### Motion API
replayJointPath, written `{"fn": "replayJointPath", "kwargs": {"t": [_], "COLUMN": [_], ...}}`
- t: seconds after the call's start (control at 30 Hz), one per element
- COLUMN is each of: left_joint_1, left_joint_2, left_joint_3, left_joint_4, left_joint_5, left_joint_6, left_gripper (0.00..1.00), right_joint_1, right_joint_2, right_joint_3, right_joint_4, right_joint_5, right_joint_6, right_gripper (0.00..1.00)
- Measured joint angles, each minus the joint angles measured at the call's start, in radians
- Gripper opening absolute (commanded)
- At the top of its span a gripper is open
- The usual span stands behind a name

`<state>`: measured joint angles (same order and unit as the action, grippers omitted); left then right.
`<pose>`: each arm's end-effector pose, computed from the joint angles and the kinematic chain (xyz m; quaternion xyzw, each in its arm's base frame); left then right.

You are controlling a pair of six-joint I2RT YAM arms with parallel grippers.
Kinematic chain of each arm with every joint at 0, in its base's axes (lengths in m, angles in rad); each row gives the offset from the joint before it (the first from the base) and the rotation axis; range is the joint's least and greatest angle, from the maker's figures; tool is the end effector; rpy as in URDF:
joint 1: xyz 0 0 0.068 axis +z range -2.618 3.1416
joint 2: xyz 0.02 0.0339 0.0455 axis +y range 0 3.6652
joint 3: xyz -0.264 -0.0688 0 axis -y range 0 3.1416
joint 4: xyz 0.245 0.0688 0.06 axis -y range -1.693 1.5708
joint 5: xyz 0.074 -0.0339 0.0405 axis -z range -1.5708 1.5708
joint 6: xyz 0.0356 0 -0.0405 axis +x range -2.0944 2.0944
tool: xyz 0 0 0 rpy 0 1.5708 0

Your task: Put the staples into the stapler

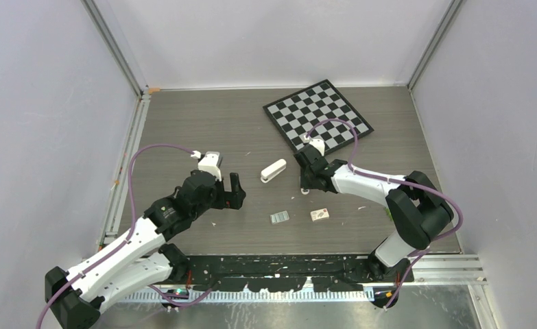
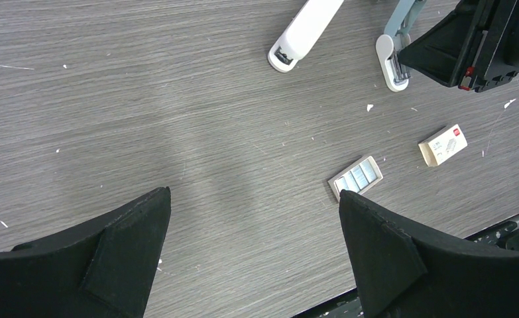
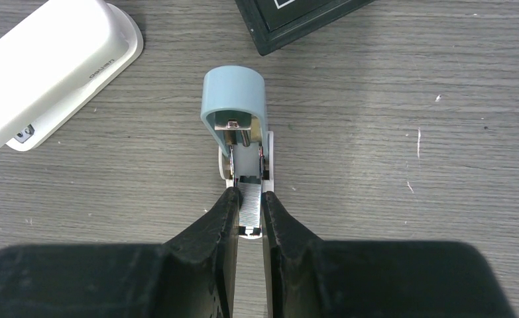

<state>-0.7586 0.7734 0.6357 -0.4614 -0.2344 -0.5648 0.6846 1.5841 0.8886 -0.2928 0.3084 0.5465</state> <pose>0.1303 -0.1121 0.2625 0.0306 0.8794 -0.2034 0.4294 0.2465 0.1873 0.1764 -0.0213 0.9473 0.0437 0.3166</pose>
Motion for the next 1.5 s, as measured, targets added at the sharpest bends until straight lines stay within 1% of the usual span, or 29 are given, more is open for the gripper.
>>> {"fn": "replayJointPath", "kwargs": {"t": [0.83,1.5], "left_joint_1": [0.000,0.000], "left_joint_2": [0.000,-0.008], "left_joint_3": [0.000,0.000], "left_joint_4": [0.008,0.009], "left_joint_5": [0.011,0.011], "left_joint_6": [0.000,-0.001], "left_gripper": [1.00,1.00], "right_joint_1": [-0.008,-0.010], "right_joint_2": [-0.024,-0.024], "right_joint_3": [0.011,0.018], "right_joint_4": [-0.033,-0.021], "right_joint_5": [-0.001,-0.024], "right_joint_6": [-0.031,-0.032], "right_gripper": [0.22,0.22]}}
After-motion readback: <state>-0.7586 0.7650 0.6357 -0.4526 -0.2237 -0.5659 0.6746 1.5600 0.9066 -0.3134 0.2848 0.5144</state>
